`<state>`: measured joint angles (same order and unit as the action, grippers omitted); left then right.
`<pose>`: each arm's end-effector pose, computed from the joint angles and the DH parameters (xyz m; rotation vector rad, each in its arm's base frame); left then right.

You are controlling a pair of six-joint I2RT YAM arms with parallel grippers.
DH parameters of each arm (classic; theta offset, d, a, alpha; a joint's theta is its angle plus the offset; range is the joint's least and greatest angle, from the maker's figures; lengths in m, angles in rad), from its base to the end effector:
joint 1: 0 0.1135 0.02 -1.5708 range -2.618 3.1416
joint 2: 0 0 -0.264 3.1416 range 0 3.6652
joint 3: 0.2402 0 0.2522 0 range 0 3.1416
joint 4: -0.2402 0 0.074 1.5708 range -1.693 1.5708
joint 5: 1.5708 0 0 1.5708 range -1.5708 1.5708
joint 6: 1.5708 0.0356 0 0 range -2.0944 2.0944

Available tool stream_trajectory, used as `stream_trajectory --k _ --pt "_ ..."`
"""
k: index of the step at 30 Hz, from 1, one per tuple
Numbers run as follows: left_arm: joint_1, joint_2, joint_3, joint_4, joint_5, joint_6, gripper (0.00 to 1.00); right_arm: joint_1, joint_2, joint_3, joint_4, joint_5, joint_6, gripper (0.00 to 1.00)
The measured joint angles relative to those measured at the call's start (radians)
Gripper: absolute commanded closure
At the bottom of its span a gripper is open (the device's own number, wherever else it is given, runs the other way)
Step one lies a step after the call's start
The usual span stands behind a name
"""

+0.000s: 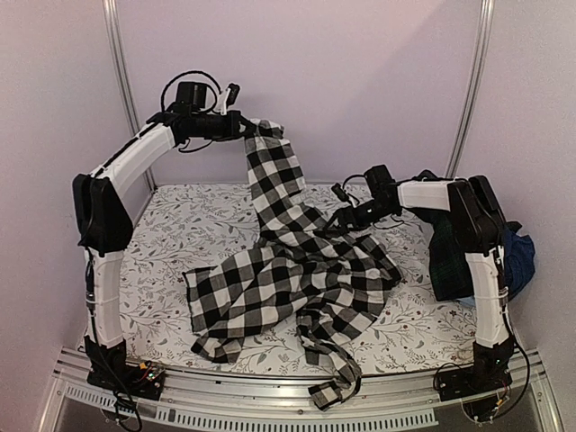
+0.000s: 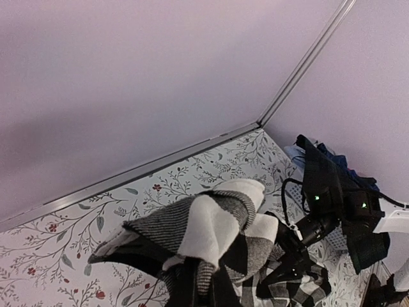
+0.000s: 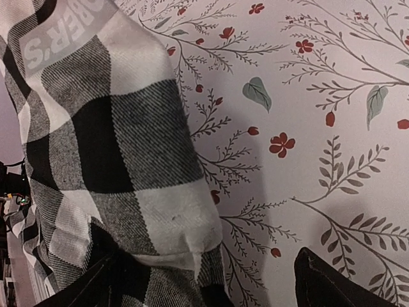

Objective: Fold and stack the mixed laundry pile
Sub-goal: Adjust the crumpled shirt at the center of the board.

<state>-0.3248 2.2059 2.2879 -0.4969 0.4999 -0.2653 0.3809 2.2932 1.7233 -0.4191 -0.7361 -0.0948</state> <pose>0.4799 -0.1796 0.3635 0.3943 1.9992 -0.8722 0.4445 0.2037 0.1460 -0.8618 2.3405 1.0514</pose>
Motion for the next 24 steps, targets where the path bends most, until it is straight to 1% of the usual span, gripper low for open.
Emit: stream_trajectory --k 5,8,12,16,24 --pt "-0.007 0.000 -0.037 0.024 0.070 0.002 1.00 0.004 0.048 0.029 0.026 -0.015 -0.002 0.08" --pt "-0.008 0.005 -0.046 0.026 0.095 0.001 1.00 0.004 0.080 0.069 0.053 -0.060 0.006 0.08" --pt "-0.007 0.005 -0.046 0.050 0.125 -0.008 1.00 0.004 0.119 0.098 0.122 -0.129 0.042 0.08" --pt "-0.007 0.004 -0.052 0.068 0.168 -0.016 1.00 0.004 0.166 0.159 0.161 -0.154 0.084 0.09" --pt "-0.009 -0.035 -0.108 0.120 0.261 -0.032 1.00 0.005 0.216 0.202 0.284 -0.225 0.185 0.18"
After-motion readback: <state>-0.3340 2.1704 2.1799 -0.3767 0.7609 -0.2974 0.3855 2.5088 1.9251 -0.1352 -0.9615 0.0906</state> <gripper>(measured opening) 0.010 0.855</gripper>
